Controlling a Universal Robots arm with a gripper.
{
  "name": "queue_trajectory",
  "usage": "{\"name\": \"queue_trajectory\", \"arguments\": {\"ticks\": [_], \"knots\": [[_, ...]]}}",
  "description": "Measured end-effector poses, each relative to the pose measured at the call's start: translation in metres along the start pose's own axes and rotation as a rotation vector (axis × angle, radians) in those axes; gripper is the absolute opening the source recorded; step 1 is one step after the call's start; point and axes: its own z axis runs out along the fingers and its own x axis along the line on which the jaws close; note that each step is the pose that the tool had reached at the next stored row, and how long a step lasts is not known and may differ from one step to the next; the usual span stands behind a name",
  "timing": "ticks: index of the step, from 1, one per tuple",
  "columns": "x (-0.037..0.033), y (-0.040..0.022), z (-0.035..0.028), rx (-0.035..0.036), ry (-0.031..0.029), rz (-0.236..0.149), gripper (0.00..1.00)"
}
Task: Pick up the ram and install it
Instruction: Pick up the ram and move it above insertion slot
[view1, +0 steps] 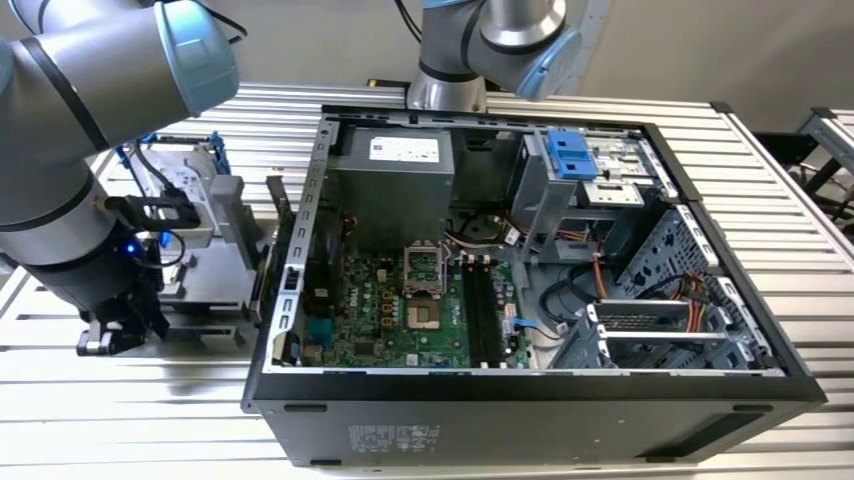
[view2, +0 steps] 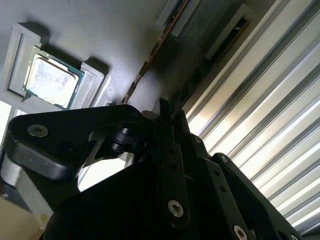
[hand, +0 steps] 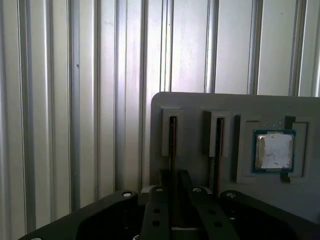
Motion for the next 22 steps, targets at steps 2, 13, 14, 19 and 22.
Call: {"name": "queue_trajectory", "arguments": {"ticks": [2,13,14,19,22], "knots": [[0.0000,0.0001,0.0000,0.0000,-0.0002,0.000,0.00],[0.0000,0.0004,0.0000,0.0000,0.0000,0.000,0.00],[0.0000,0.0004,0.0000,0.0000,-0.0001,0.000,0.00],[-0.0001,0.0005,-0.0021,0.0001,-0.0001,0.000,0.00],[-0.0003,0.0005,-0.0065,-0.0001,0.0000,0.000,0.00]]}}
